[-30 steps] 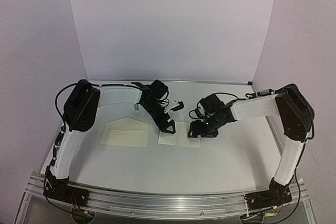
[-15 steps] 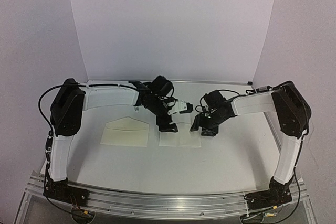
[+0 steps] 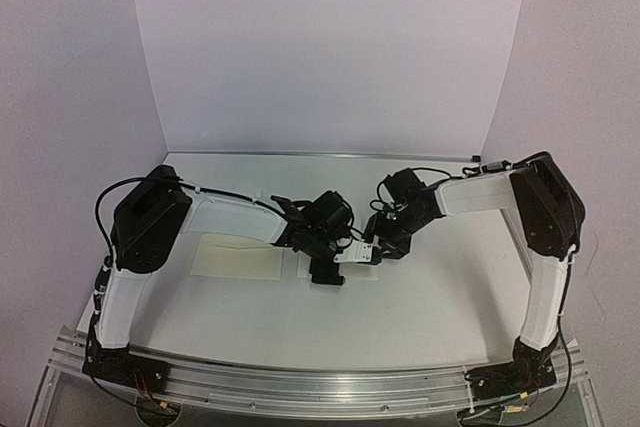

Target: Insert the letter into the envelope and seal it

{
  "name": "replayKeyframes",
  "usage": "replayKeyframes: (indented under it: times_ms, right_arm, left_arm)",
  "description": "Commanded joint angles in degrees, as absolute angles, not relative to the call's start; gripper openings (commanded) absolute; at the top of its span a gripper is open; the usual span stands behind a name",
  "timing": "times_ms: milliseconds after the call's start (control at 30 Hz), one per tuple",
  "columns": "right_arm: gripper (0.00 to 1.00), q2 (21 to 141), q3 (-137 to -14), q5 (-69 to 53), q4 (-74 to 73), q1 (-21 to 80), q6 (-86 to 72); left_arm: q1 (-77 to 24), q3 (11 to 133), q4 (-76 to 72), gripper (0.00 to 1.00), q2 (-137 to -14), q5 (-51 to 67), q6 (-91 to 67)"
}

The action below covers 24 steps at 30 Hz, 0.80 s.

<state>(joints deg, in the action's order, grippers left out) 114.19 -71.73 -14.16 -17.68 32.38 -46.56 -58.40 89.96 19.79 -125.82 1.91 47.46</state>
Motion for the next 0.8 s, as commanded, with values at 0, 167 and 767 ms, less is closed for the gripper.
replayKeyframes:
  times_ms: [0,167,767]
  right_arm:
    - [0.6,114.09,-78.86,-13.14,-25.33,30.47,-40.2]
    - [0.64,118.22,-93.24,-11.09,-35.39,29.09,-26.7]
    - [0.54,140.55,-111.23,-26.24,-40.81,29.35,-14.8]
  left_arm:
    - [-59.33,86.89,13.92,0.85,-126.59,-4.54,50.66]
    - [-59.57,85.47,13.13,0.84,-126.07,-4.93,52.1]
    - [-59.68,78.95,8.52,0.86,-123.73,-10.18,60.58]
